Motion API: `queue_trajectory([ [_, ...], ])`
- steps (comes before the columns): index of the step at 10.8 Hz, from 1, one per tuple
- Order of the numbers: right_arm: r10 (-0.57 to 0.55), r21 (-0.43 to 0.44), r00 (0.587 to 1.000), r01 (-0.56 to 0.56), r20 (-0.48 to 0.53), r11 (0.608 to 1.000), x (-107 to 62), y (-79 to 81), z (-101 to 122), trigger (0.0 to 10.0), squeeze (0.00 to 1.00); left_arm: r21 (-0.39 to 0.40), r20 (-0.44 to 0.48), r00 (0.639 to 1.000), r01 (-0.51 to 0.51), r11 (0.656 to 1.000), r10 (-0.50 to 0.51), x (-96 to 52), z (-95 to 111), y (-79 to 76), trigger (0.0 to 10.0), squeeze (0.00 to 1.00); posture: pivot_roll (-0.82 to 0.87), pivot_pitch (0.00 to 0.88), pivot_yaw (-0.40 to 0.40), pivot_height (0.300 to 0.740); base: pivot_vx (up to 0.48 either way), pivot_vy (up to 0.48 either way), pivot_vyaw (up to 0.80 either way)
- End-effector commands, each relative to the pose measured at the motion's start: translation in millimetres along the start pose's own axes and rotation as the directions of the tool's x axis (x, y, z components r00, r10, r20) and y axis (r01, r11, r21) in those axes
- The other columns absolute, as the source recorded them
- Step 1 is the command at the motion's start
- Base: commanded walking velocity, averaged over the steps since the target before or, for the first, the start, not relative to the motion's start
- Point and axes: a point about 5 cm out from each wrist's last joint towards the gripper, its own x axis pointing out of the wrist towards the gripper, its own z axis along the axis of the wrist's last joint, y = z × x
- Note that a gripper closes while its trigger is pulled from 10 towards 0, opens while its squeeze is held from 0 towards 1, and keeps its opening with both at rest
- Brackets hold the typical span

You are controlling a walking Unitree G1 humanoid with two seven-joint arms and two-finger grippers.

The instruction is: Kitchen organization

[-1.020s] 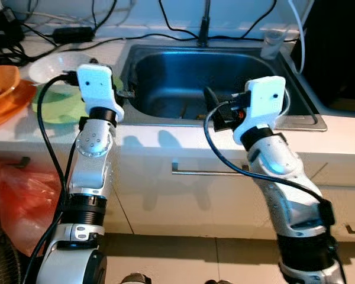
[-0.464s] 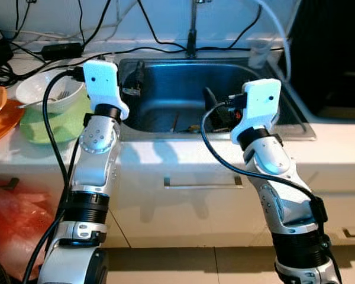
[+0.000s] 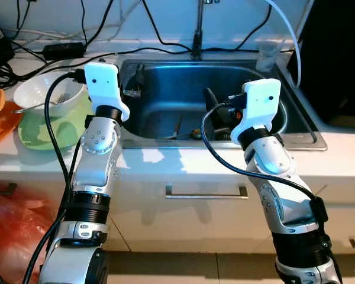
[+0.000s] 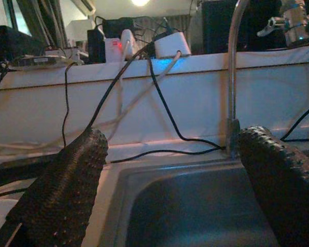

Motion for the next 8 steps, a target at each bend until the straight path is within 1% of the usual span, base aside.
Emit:
queue_trajectory([
  [1,-0.004,-0.006,1.0,0.005,0.029,1.0,2.2,-1.0,5.6,10.0,0.0,0.003,0.007,1.0,-0.006,1.0,0.006,4.8,5.3,0.8,10.0,0.0,0.03,0.004,0.039,0.74,0.465,0.0,0.0],
  [7,-0.003,-0.006,1.0,0.003,0.023,1.0,2.3,-0.7,4.6,10.0,0.0,-0.004,-0.013,1.0,-0.013,1.0,0.013,3.6,0.8,1.0,10.0,0.0,0.03,0.007,0.036,0.74,0.453,0.0,0.0],
  [8,-0.004,-0.006,1.0,0.004,0.021,1.0,2.2,-1.2,4.3,10.0,0.0,-0.015,-0.014,1.0,-0.015,1.0,0.015,2.4,-0.4,0.7,10.0,0.0,0.03,0.008,0.036,0.74,0.0,0.0,0.0],
])
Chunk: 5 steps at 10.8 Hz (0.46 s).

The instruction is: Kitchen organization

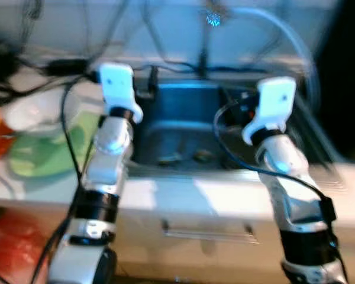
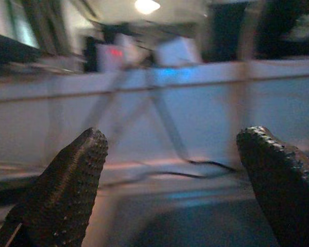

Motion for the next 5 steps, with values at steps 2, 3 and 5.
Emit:
queue_trajectory([
  [2,0.024,0.007,1.0,-0.024,-0.006,1.0,-1.2,6.7,-1.6,10.0,0.0,0.0,-0.036,0.998,-0.046,0.999,0.046,-4.8,-7.8,11.2,10.0,0.0,0.03,0.009,0.037,0.74,0.0,0.0,0.0],
  [3,0.025,0.008,1.0,-0.025,-0.006,1.0,-1.7,6.6,-1.9,10.0,0.0,0.0,-0.037,0.998,-0.047,0.999,0.047,-5.8,-8.6,10.9,10.0,0.0,0.03,0.01,0.037,0.74,0.0,0.0,0.0],
  [5,0.027,0.008,1.0,-0.027,-0.011,1.0,-1.8,7.4,-2.9,10.0,0.0,0.005,-0.041,0.998,-0.042,0.999,0.042,-6.5,-9.4,9.0,10.0,0.0,0.03,0.013,0.036,0.74,0.0,0.0,0.0],
])
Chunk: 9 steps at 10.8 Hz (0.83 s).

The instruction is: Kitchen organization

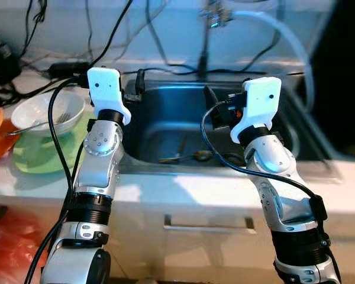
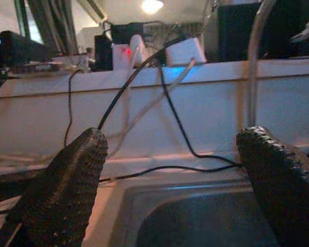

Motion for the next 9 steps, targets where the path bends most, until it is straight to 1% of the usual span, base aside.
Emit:
queue_trajectory([
  [1,0.0,-0.004,1.0,0.0,-0.002,1.0,-0.3,-0.5,0.0,10.0,0.0,0.015,0.002,1.0,-0.003,1.0,0.003,0.7,2.1,0.3,10.0,0.0,0.03,0.012,0.036,0.74,0.0,0.0,0.0],
  [4,0.008,-0.013,1.0,-0.008,-0.005,1.0,0.6,0.5,-0.3,10.0,0.0,0.024,-0.006,1.0,-0.008,1.0,0.008,1.1,0.1,0.0,10.0,0.0,0.03,0.008,0.036,0.74,0.0,0.0,0.0],
  [5,0.012,-0.02,1.0,-0.012,-0.004,1.0,0.6,1.3,-0.5,10.0,0.0,0.028,-0.008,1.0,-0.006,1.0,0.006,1.2,-0.3,-0.4,10.0,0.0,0.03,0.007,0.036,0.74,0.0,0.0,0.47],
  [7,0.011,-0.015,1.0,-0.011,-0.004,1.0,0.5,2.0,-0.8,10.0,0.0,0.028,-0.012,1.0,-0.006,1.0,0.006,1.4,-0.8,-0.6,10.0,0.0,0.03,0.005,0.038,0.74,0.0,0.0,0.8],
  [9,0.01,-0.011,1.0,-0.01,-0.007,1.0,0.6,2.1,-0.8,10.0,0.0,0.029,-0.015,1.0,-0.004,1.0,0.005,1.3,-1.2,-0.4,10.0,0.0,0.03,0.009,0.037,0.74,0.0,0.0,0.0],
])
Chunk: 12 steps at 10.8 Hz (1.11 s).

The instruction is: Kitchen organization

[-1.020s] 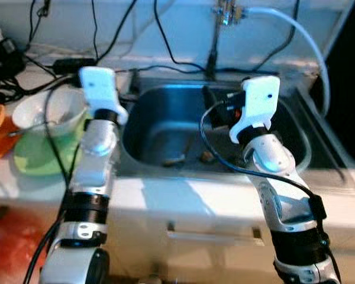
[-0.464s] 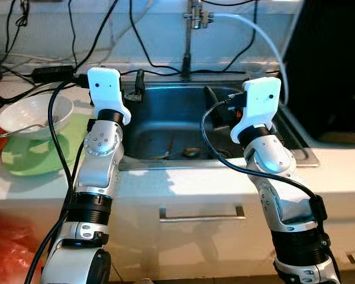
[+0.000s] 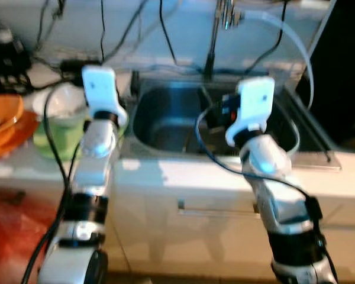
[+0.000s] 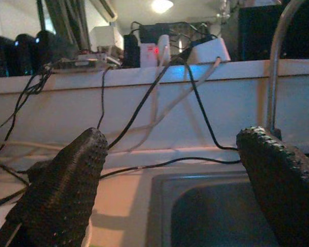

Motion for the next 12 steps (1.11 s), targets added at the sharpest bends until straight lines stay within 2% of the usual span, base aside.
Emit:
queue_trajectory([
  [1,-0.018,-0.009,1.0,0.018,-0.012,1.0,-0.1,-5.4,-1,10.0,0.0,0.0,-0.003,1.0,0.009,1.0,-0.009,1.2,1,-3.8,10.0,0.0,0.03,0.012,0.038,0.74,0.0,0.0,0.0],
  [8,-0.024,-0.004,0.999,0.024,-0.022,1.0,-0.4,-4.2,-4,10.0,0.0,0.018,-0.032,0.999,0.013,1.0,-0.012,-1.0,-6,-3.7,10.0,0.0,0.03,0.015,0.042,0.74,0.0,0.0,0.0],
  [12,0.008,-0.006,1.0,-0.008,-0.03,1.0,1.9,2.5,-6,10.0,0.0,0.01,-0.109,0.994,0.029,1.0,-0.028,-11.6,-29,-10.2,10.0,0.0,0.02,0.009,0.011,0.74,0.0,0.0,0.0],
])
